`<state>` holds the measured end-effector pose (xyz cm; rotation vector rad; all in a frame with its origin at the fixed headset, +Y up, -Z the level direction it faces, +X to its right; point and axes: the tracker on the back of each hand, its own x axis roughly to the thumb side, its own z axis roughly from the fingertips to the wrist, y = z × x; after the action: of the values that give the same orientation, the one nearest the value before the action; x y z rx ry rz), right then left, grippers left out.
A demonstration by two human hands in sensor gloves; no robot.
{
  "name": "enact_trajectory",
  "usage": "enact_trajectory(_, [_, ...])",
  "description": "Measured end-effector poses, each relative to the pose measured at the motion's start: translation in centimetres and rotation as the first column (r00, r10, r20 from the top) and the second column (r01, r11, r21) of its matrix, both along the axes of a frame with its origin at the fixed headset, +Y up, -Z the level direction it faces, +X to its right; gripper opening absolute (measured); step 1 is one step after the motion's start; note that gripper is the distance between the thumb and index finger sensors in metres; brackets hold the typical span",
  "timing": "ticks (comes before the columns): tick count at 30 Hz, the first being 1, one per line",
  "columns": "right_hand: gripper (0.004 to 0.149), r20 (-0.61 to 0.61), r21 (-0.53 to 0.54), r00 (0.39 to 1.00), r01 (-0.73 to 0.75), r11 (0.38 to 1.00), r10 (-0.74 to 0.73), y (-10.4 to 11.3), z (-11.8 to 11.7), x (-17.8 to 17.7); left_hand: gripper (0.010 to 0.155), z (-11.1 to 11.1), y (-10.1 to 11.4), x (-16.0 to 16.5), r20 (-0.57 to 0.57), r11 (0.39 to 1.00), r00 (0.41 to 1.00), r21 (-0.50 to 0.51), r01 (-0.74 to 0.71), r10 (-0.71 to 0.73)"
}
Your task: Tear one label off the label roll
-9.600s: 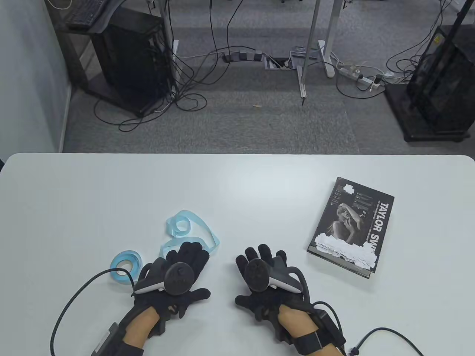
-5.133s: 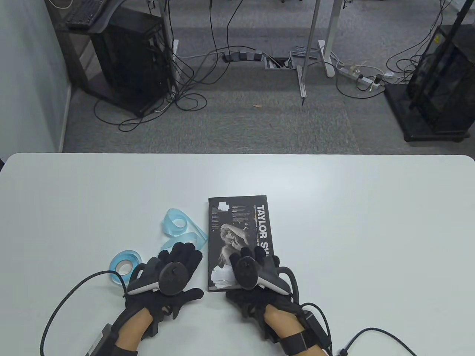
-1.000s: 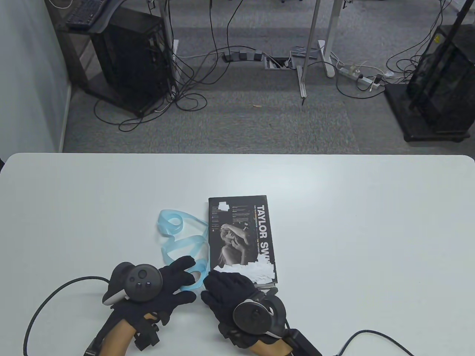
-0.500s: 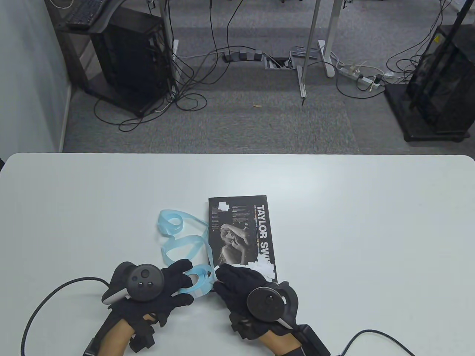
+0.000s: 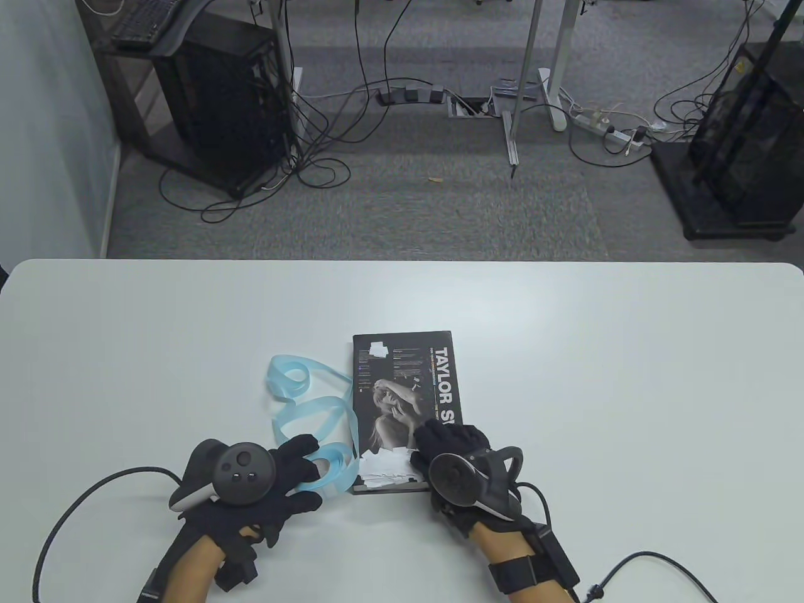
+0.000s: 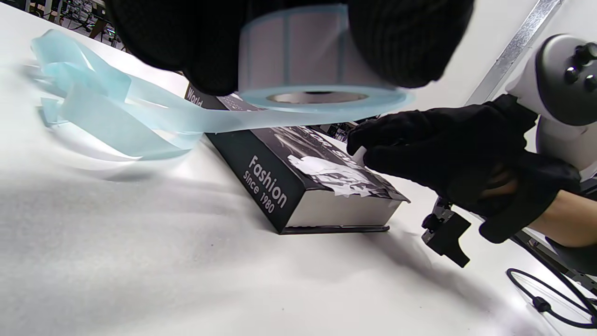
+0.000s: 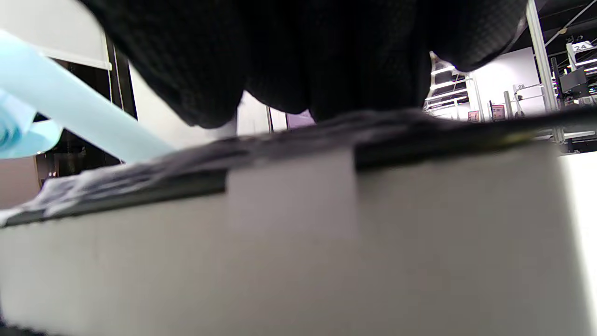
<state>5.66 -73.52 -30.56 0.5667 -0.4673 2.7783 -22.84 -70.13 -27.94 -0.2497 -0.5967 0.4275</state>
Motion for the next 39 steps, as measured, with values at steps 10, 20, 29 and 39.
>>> enact_trajectory(10, [0.04,-0.049,0.007,0.999,-0.023,1.0,0.023,-0.3,0.3,-1.4,0.059,-0.1,0.1,-0.3,-0.013,1.0,1.0,0.009,0.026,-0.026])
enact_trajectory(20, [0.035,-0.068,-0.186,0.997,0.03,0.982,-0.043,-0.4,-0.8,-1.0,0.059,-0.3,0.1,-0.4,-0.021,0.999,0.999,0.018,0.035,-0.034])
enact_trajectory(29, [0.04,-0.197,-0.111,0.955,-0.247,0.963,0.223,-0.4,0.7,-3.2,0.059,-0.3,0.0,-0.3,-0.021,0.999,0.999,0.021,0.046,-0.046])
enact_trajectory(39, [0.044,-0.219,-0.051,0.933,-0.305,0.951,0.287,-0.7,1.6,-3.7,0.059,-0.2,0.0,-0.7,-0.036,0.998,0.998,0.024,0.054,-0.053])
